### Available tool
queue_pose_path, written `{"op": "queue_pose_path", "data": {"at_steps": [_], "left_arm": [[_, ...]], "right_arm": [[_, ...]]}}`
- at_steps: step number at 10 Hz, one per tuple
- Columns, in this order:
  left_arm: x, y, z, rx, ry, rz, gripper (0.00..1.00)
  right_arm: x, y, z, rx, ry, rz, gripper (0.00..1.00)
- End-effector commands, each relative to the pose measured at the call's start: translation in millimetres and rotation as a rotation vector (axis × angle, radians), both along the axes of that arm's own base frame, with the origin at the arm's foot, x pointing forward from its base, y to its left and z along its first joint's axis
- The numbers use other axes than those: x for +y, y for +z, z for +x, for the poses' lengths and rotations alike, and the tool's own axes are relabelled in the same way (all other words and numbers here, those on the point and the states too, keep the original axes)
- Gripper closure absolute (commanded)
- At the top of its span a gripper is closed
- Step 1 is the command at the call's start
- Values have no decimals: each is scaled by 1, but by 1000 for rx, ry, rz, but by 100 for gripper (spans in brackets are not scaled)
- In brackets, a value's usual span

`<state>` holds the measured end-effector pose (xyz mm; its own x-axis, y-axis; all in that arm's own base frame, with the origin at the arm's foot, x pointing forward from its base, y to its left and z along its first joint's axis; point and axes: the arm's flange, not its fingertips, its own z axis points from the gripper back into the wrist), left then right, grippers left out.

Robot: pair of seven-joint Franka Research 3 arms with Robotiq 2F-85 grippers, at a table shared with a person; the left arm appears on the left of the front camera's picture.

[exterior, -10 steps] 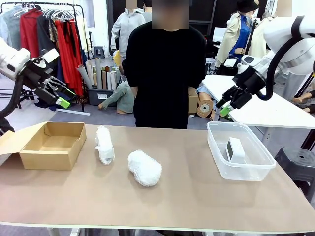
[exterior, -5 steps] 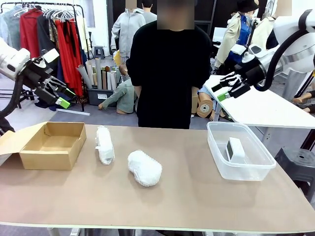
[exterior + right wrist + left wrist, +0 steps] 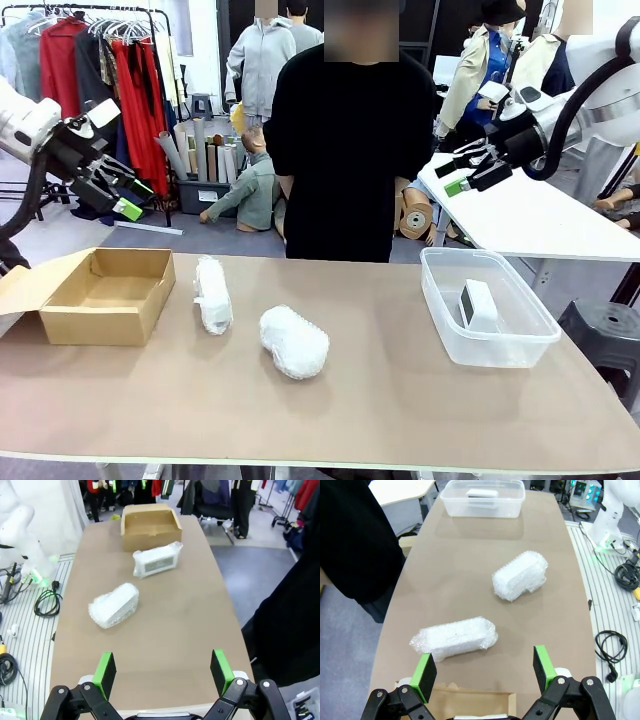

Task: Separate and place wrapped and unwrapped clocks.
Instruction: Pick up the Digital clock indicated by the person.

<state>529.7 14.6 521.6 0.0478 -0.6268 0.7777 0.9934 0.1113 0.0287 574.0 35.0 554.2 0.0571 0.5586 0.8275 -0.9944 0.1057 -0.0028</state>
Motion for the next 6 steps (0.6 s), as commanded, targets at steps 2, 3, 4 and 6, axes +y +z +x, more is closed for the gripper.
{"op": "queue_pose_path", "data": {"at_steps": [2,3,4,6], "left_arm": [[0,1,0,0,-2,-3,0],[0,1,0,0,-2,-3,0],[0,1,0,0,-2,-3,0],[0,1,0,0,-2,-3,0]], "right_arm": [[-1,1,0,-3,-3,-1,0],[-1,1,0,-3,-3,-1,0],[-1,1,0,-3,-3,-1,0],[-1,1,0,-3,-3,-1,0]]}}
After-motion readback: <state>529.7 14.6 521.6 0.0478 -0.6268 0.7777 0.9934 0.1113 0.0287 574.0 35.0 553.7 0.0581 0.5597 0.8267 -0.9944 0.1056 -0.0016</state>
